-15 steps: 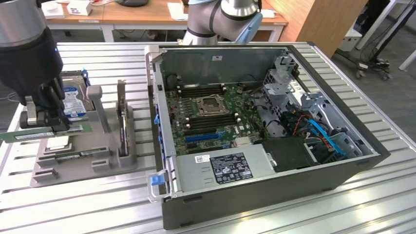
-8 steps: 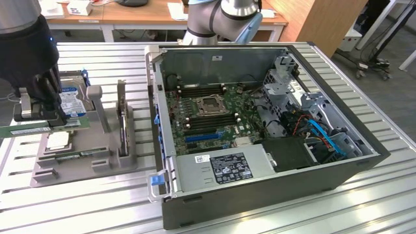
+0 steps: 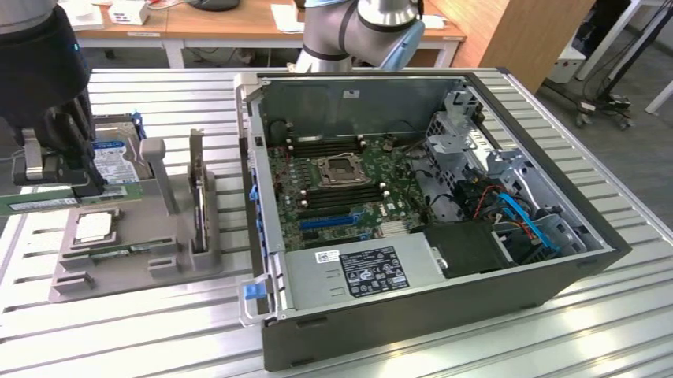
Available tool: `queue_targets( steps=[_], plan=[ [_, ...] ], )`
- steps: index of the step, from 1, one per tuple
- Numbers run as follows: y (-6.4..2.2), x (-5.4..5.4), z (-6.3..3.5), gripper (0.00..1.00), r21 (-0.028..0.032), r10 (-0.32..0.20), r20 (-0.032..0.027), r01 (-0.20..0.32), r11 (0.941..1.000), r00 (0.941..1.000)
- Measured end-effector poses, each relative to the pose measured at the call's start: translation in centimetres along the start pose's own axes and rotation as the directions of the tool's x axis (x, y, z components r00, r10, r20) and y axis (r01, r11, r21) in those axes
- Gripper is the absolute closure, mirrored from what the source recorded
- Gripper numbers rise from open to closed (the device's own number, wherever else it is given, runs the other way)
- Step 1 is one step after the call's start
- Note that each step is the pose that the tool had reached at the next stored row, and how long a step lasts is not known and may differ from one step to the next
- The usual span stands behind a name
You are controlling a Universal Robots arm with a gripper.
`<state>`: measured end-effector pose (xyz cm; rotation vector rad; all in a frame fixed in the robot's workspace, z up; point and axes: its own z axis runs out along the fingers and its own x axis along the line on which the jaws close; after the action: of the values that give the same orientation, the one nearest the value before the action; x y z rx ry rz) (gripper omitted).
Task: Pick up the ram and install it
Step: 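Pick up the ram and move it above insertion slot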
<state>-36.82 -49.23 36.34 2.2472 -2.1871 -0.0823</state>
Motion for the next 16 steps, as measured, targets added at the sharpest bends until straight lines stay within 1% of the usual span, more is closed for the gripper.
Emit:
queue_targets(
  steps=[16],
  plan=[
    [0.11,-0.1,-2.67,0.89,0.0,0.0,0.0,0.0,1.0,1.0]
  ],
)
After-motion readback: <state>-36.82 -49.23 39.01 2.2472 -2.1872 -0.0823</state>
